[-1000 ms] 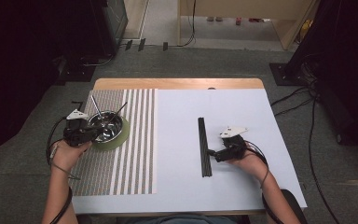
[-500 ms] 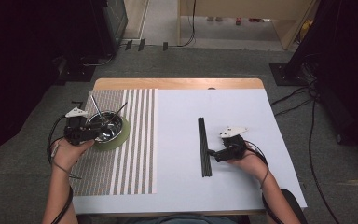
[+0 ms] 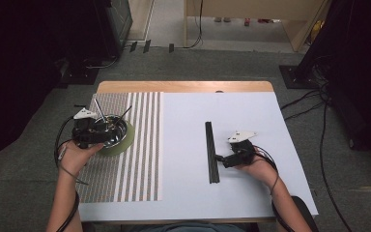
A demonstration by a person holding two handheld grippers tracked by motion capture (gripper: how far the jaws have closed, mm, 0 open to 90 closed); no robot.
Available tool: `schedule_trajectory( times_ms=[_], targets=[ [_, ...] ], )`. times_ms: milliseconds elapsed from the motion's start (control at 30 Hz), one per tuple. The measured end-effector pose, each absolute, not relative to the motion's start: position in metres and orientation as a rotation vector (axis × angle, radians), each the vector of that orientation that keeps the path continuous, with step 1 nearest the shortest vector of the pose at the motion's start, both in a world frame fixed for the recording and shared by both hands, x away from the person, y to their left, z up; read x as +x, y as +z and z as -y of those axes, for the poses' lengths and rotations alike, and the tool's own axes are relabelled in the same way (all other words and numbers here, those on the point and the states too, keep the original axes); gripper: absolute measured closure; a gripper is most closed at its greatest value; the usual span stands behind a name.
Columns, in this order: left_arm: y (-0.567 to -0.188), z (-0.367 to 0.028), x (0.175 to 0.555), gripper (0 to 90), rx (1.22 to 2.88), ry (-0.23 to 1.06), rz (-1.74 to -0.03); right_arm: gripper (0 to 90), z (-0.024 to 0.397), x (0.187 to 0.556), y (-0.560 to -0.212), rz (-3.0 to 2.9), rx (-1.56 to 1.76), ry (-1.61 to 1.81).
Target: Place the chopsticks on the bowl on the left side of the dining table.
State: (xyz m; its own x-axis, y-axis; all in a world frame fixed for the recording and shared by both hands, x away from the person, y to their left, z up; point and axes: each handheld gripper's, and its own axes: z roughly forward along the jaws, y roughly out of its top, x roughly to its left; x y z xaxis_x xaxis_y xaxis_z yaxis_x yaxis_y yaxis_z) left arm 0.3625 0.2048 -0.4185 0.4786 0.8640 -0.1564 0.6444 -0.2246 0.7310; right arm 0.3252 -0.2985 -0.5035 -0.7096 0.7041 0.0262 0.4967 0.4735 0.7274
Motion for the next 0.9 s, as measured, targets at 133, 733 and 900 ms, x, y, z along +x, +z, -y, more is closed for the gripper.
schedule_trajectory(
  times_ms=[133,733,900],
  targets=[
    [-0.417,-0.198,0.363,35.1,1.963,0.373,-1.247,10.9,0.299,0.325,-0.504,-2.447,1.024,1.072],
    [-0.406,-0.16,0.359,34.5,1.97,0.309,-1.148,10.9,0.299,0.325,-0.504,-2.448,1.02,1.071],
    [-0.407,-0.15,0.359,34.0,1.987,0.314,-1.119,10.9,0.299,0.325,-0.504,-2.448,1.02,1.071]
  ],
)
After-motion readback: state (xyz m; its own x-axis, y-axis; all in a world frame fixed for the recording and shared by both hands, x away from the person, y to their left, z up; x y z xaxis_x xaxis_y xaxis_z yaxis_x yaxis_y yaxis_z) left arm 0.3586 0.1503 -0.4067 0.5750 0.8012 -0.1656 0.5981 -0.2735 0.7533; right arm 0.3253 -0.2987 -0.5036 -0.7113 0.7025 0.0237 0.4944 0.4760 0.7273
